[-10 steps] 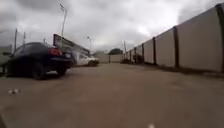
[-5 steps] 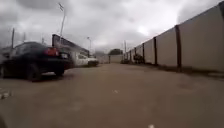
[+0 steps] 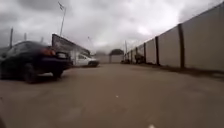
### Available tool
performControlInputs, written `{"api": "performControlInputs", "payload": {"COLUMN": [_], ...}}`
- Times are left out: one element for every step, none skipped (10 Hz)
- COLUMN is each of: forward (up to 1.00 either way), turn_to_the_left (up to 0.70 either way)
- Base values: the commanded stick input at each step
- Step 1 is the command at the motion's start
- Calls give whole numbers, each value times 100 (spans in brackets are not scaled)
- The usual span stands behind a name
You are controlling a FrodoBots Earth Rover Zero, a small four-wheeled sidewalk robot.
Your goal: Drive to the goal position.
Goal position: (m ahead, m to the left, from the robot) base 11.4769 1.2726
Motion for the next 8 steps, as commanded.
{"api": "performControlInputs", "payload": {"forward": [50, 50, 50, 50, 50, 50, 50, 50], "turn_to_the_left": [0, 0, 0, 0, 0, 0, 0, 0]}}
